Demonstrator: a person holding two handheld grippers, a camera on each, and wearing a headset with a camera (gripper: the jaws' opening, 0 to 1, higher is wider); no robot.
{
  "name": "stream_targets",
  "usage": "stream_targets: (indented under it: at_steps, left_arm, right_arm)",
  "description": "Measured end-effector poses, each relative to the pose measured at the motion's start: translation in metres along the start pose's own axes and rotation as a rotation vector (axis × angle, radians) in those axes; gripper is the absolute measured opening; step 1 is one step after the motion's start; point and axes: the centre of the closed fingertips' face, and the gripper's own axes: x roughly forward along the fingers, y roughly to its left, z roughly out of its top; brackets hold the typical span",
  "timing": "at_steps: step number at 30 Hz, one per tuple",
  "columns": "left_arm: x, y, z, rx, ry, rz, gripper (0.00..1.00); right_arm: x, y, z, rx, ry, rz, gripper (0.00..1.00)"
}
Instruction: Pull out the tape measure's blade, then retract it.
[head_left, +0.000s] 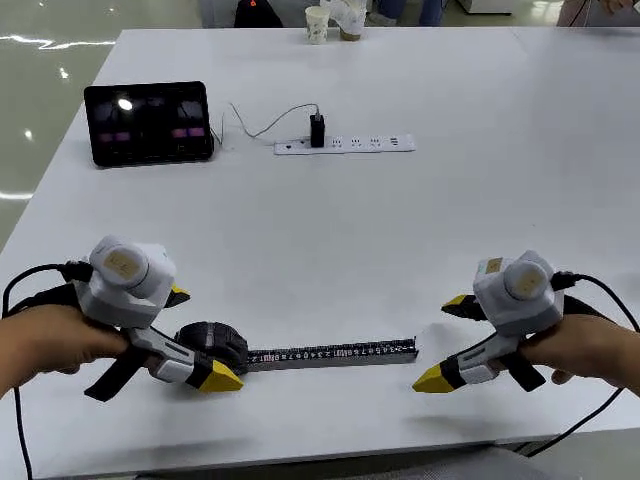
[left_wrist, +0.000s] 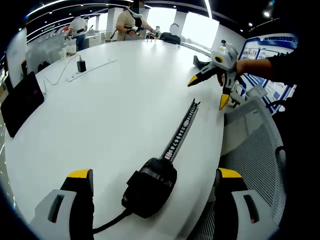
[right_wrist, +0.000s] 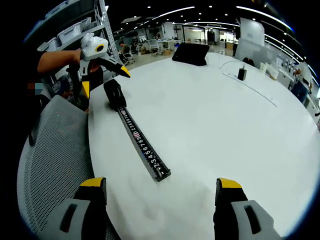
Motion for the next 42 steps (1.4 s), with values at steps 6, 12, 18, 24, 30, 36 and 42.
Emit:
stream_targets:
  at_steps: [6, 12, 18, 24, 30, 36, 42]
  left_arm:
    - [-0.008, 0.008, -0.001, -0.073, -0.075, 0.061, 0.99]
    - [-0.018, 0.018, -0.005, -0.058, -0.119, 0.134, 0.99]
    - [-0.031, 0.019, -0.006, -0.042, -0.167, 0.152, 0.99]
    - [-0.039, 0.021, -0.019, -0.042, -0.18, 0.193, 0.99]
    - [-0.046, 0.024, -0.033, -0.09, -0.194, 0.212, 0.99]
    - [-0.056, 0.029, -0.043, -0.098, -0.222, 0.254, 0.99]
    - [-0.062, 0.029, -0.051, -0.112, -0.232, 0.268, 0.99]
  right_arm:
    - [-0.007, -0.006, -0.006, 0.049, -0.04, -0.041, 0.99]
    - [-0.015, -0.008, -0.009, 0.074, -0.062, -0.057, 0.99]
    - [-0.026, -0.01, -0.015, 0.031, -0.064, -0.093, 0.99]
    - [-0.04, -0.013, -0.023, 0.034, -0.093, -0.122, 0.99]
    - [-0.06, -0.023, -0.029, 0.062, -0.139, -0.194, 0.99]
    - [-0.074, -0.021, -0.035, 0.067, -0.15, -0.223, 0.99]
    - [-0.081, -0.017, -0.048, 0.081, -0.14, -0.243, 0.99]
